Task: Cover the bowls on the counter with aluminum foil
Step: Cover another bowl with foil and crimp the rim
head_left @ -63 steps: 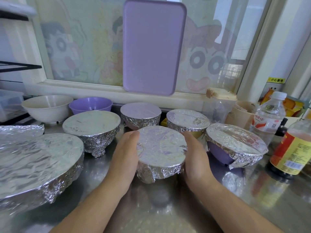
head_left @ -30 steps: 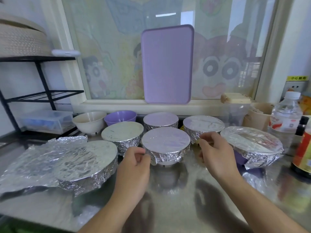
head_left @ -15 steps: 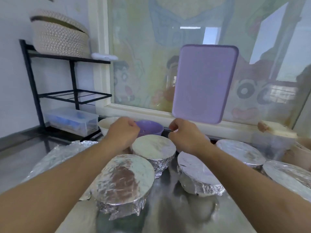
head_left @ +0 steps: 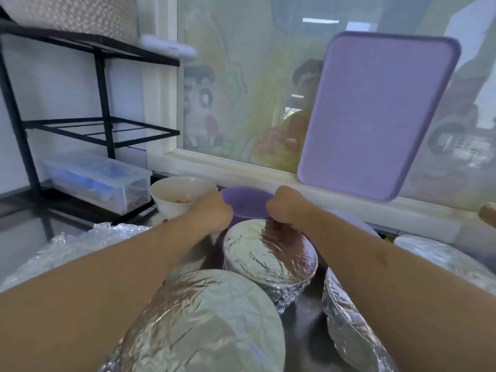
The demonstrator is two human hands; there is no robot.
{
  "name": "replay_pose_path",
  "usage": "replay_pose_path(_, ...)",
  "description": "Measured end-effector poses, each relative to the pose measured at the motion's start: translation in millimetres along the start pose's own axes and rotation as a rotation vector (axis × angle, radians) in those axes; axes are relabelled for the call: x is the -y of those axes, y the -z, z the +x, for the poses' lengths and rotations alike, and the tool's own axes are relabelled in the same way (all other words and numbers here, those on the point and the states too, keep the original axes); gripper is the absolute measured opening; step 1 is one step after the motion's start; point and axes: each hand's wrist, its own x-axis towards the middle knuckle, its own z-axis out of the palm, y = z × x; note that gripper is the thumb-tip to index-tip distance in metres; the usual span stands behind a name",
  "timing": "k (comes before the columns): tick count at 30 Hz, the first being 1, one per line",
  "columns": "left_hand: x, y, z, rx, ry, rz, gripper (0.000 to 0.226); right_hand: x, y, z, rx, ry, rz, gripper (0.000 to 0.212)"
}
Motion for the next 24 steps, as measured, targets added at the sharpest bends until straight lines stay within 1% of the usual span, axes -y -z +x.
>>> replay_pose_path(1,-4,1,-3,-0.008,-0.003,-0.008,0.031,-1,0,0,-0.008,-0.005,0.041,0.025)
replay_pose_path(4,-18,17,-12,-0.090,-0.006,-0.092,0.030,-1,14,-3,-0.070,-0.020,0.251,0.012)
replay_pose_path(7,-41,45,-32,-0.184,-0.043,-0.212,0.018,-1,46,-17,-0.170,0.013,0.407,0.016)
replay_pose_path(9,-66,65,-55,-0.242,-0.068,-0.268,0.020,-6,73,-40,-0.237,0.026,0.499,0.009)
replay_pose_path(10,-79,74,-69,-0.268,-0.093,-0.272,0.021,-11,87,-53,-0.264,0.040,0.539,0.012)
replay_pose_path(13,-119,88,-115,-0.335,-0.168,-0.295,0.022,-38,124,-103,-0.373,0.063,0.618,0.047)
replay_pose_path(15,-144,87,-151,-0.339,-0.198,-0.343,0.030,-65,143,-146,-0.471,0.040,0.618,0.068)
replay_pose_path(16,-156,83,-170,-0.331,-0.214,-0.365,0.034,-81,150,-171,-0.512,0.034,0.615,0.067)
replay_pose_path(17,-168,76,-191,-0.317,-0.233,-0.388,0.034,-97,154,-196,-0.538,0.036,0.617,0.055)
replay_pose_path(18,-178,67,-212,-0.300,-0.263,-0.401,0.034,-114,155,-221,-0.562,0.034,0.600,0.038)
replay_pose_path(19,-188,54,-235,-0.270,-0.289,-0.399,0.036,-129,153,-249,-0.584,0.018,0.584,0.028)
replay_pose_path(21,-203,20,-276,-0.196,-0.328,-0.396,0.039,-160,144,-299,-0.610,-0.028,0.558,0.024)
replay_pose_path(24,-209,-39,-331,-0.084,-0.336,-0.399,0.036,-200,121,-368,-0.663,-0.056,0.514,0.022)
